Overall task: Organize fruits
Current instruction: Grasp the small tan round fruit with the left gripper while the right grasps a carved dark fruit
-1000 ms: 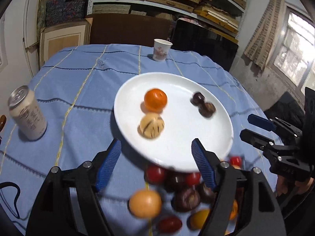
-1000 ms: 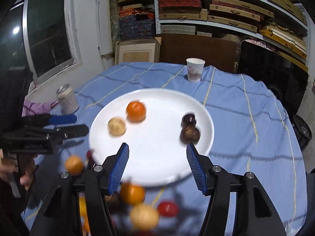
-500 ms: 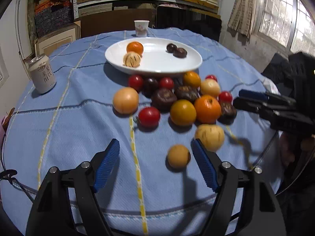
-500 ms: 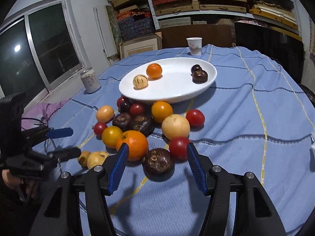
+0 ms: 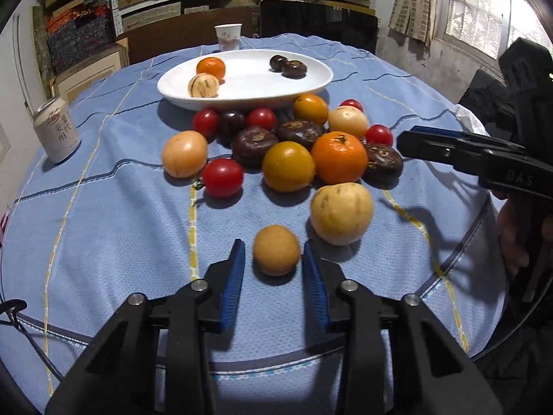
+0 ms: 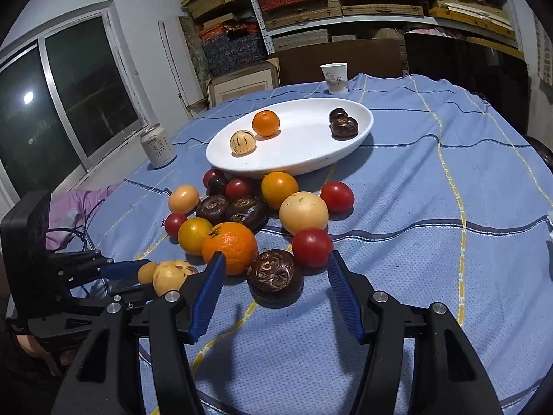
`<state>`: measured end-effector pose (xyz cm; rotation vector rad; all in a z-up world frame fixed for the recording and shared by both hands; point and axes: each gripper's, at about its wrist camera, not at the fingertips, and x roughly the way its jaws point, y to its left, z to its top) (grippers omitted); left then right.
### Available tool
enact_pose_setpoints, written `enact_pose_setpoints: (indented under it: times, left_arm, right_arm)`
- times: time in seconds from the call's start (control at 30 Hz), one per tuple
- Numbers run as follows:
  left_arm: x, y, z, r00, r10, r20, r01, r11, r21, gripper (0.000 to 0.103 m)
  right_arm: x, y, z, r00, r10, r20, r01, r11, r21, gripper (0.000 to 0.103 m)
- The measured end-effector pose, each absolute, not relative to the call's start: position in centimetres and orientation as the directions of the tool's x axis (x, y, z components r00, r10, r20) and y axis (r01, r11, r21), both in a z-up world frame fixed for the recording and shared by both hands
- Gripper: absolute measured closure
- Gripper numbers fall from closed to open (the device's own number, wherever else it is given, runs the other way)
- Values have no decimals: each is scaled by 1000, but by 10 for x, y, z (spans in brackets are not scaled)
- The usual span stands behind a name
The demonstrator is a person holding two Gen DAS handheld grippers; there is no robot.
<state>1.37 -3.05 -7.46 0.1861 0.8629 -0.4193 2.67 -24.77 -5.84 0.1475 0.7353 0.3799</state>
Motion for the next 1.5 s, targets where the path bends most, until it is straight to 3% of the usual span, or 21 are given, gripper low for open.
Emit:
enact_pose_setpoints:
  times: [0.67, 1.07, 1.23, 1.5]
  left_arm:
    - [15, -30, -77, 556, -318, -768, 447, 893, -46, 76]
    - [14, -11, -68, 606, -359, -710, 395, 910, -123, 77]
    - [15, -12, -69, 599, -359, -716, 399, 909, -121, 77]
    - [15, -13, -70, 594, -361, -718, 398, 908, -128, 77]
  right_arm:
    - [26, -243, -59, 670, 382, -637, -293, 924, 246, 40]
    - [39, -208, -73, 590, 239, -772, -293, 953, 71, 41]
    - [46, -200, -78, 575, 193, -795, -287, 958, 25, 60]
    - [41, -213, -75, 594, 248, -765, -273, 957, 99, 61]
